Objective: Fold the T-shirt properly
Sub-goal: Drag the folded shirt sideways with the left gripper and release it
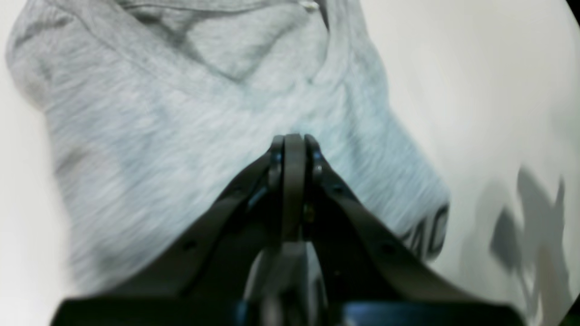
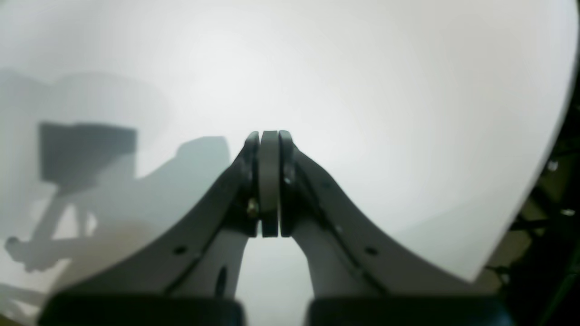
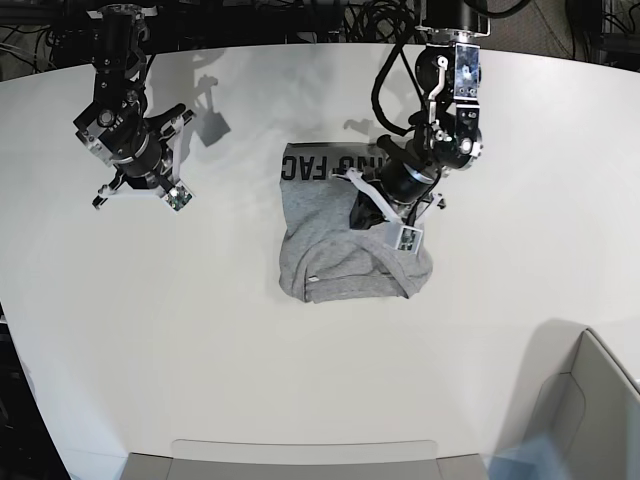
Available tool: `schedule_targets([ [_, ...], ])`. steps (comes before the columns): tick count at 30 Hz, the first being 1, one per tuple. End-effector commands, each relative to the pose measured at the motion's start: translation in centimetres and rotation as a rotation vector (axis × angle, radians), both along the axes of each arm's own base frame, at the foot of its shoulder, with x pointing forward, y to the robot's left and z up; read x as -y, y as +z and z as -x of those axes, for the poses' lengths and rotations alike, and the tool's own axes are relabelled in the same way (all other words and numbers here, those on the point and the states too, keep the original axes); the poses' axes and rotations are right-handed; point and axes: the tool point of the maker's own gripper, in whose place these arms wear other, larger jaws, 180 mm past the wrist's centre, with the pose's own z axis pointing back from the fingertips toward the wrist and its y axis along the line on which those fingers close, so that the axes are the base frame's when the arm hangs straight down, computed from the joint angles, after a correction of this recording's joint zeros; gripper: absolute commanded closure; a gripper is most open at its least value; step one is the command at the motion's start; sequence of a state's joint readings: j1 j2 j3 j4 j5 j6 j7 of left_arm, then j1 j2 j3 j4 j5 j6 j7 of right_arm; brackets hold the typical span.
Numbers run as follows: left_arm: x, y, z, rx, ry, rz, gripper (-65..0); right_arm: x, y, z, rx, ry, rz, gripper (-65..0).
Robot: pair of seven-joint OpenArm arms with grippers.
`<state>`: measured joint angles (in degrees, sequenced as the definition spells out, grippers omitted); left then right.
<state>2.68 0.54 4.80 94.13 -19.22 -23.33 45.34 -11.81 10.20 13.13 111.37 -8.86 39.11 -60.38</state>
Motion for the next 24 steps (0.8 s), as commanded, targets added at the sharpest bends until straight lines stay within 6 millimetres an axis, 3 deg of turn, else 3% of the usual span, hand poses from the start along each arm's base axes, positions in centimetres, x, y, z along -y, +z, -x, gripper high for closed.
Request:
schedule_targets([
  [1,0.8,0.9,-1.0,0.044,0.01,0.035,0.0,0.1,0.7,-0.2,0.022,0.02,0.011,0.0],
  [3,1.2,-1.8,-0.5,-0.005,0.027,0.043,0.0,0.1,0.1,0.6,-0.001,0.022,0.01,0.0],
  [6,0.3,-7.1,-0.4,-0.132,0.102,0.011,0.0,0.1,-0.3,1.3,-0.021,0.021,0.011,0.0],
  [8,-0.4,-10.2,0.7,-0.215,0.129,-0.023,0.0,0.2,-0.4,1.4,-0.022,0.019,0.011,0.0],
  [10,-3.2,-11.9,1.5,-0.243,0.137,-0.095,0.0,0.2,-0.5,1.6,-0.026,0.019,0.011,0.0],
  [12,-6.2,-12.5,1.9,-0.248,0.146,-0.152,0.0,0.1,-0.1,1.5,-0.015,0.023,0.012,0.0],
  [15,-12.5,-13.2,3.1,-0.263,0.158,-0.28,0.0,-0.3,0.4,1.3,0.0,0.029,0.011,0.0],
  [19,-19.7,-12.4,3.2,-0.255,0.187,-0.412,0.0,-0.3,0.5,1.2,0.004,0.029,0.011,0.0],
  [22,-23.8,-11.2,2.9,-0.242,0.227,-0.474,0.0,-0.4,0.5,1.2,0.004,0.032,0.009,0.0],
  [24,-25.3,-10.4,2.6,-0.232,0.237,-0.502,0.0,-1.3,0.3,1.2,-0.001,0.052,-0.002,0.0],
])
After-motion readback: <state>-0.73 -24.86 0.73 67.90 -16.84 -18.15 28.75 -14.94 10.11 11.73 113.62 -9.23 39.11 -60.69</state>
